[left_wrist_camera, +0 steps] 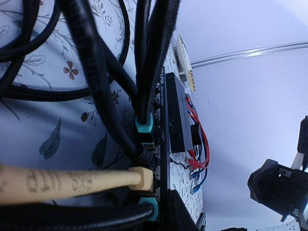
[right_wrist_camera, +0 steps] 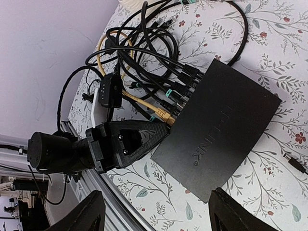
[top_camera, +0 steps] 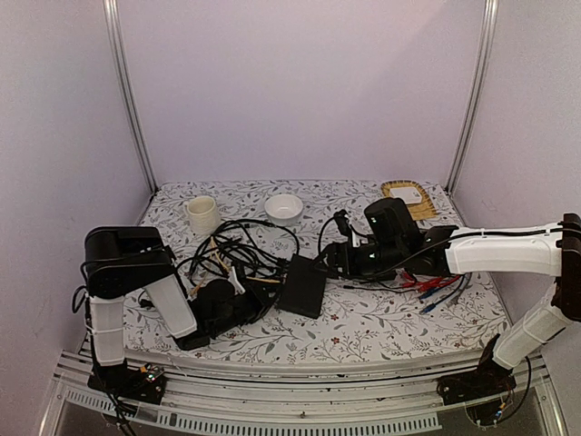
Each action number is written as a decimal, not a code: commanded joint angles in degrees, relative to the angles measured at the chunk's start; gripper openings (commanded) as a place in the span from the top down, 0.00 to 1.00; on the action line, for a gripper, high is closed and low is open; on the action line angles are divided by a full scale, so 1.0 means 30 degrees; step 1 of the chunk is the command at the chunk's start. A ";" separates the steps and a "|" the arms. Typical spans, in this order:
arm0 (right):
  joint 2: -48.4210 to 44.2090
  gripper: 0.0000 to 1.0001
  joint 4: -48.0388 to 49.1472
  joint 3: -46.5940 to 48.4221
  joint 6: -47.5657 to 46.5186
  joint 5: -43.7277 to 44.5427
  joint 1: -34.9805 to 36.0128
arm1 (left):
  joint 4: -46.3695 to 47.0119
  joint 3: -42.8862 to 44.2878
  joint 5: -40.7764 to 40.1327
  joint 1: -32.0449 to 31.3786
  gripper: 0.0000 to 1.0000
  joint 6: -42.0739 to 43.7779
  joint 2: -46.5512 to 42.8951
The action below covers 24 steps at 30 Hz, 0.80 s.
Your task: Pull the plug from the switch port
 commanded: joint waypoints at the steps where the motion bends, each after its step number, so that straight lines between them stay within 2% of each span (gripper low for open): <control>1: -0.0148 0.24 0.0896 -0.0486 0.0271 -0.0620 -0.0145 | -0.2461 0.0643 0.0451 0.0152 0.89 0.0902 -0.1241; 11: -0.0755 0.24 0.3308 -0.2786 0.2204 -0.1867 0.0074 | -0.6367 0.1858 -0.0186 0.0123 0.91 -0.0550 -0.3139; 24: -0.0516 0.24 0.6401 -0.4630 0.4469 -0.2291 0.1032 | -1.0928 0.3570 -0.1447 0.0152 0.92 -0.2941 -0.4001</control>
